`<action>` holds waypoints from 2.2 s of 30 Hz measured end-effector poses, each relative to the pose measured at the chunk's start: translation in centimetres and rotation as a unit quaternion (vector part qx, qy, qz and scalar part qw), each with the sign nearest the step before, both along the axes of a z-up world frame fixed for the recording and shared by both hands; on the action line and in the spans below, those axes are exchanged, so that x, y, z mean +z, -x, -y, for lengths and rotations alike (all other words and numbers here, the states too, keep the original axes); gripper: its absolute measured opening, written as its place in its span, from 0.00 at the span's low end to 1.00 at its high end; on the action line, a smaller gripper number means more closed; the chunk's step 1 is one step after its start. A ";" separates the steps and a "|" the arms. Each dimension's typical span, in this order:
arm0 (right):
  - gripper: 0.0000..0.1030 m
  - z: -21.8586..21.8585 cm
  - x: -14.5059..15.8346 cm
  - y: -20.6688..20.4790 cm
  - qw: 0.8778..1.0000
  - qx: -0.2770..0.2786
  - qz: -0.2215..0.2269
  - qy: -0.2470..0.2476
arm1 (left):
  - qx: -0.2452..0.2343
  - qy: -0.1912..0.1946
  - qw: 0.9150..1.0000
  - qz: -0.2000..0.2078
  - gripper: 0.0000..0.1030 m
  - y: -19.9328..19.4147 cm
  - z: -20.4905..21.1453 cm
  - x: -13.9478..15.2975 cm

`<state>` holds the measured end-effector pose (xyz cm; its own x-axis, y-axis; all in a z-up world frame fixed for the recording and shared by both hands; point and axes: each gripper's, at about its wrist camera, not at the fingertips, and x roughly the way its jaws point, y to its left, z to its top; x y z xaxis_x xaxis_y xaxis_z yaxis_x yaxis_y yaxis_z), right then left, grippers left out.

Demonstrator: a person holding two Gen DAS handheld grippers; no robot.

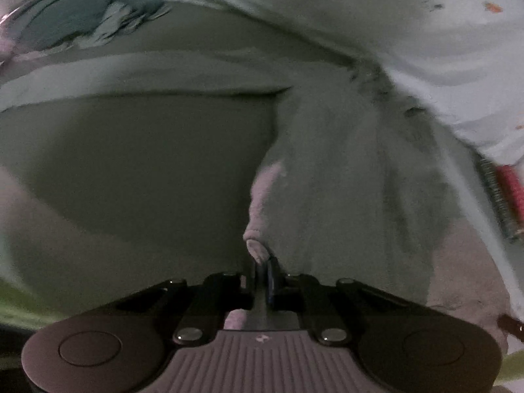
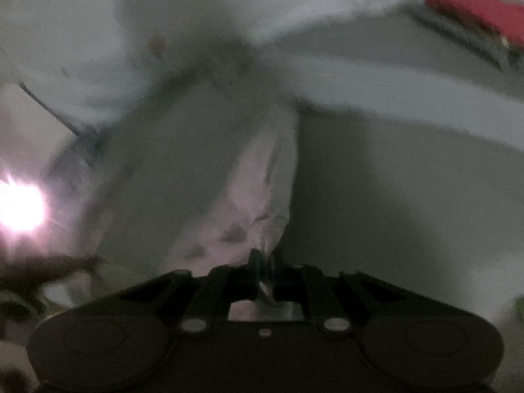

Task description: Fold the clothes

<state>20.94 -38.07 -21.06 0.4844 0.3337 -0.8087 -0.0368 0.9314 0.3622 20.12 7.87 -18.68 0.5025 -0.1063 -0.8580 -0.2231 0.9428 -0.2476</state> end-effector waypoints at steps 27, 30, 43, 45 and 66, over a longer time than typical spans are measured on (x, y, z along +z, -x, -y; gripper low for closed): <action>0.58 -8.1 4.6 -30.7 0.965 0.061 0.191 0.169 | -0.059 -0.081 0.993 0.070 0.71 -21.0 7.3 3.1; 0.56 -10.8 4.1 -36.1 0.960 0.071 0.185 0.199 | -0.073 -0.073 0.993 0.052 0.71 -25.2 7.3 1.6; 0.09 -18.1 -3.8 -54.3 0.924 0.198 0.088 0.314 | -0.084 0.026 0.992 0.089 0.72 -37.2 7.0 -2.9; 0.09 -18.3 -2.1 -54.8 0.895 0.182 0.142 0.381 | -0.086 0.029 0.991 0.095 0.72 -37.1 6.8 -2.9; 0.70 -4.7 4.8 -48.0 0.992 -0.017 0.085 0.097 | -0.094 -0.092 0.973 0.191 1.00 -35.5 11.7 -5.8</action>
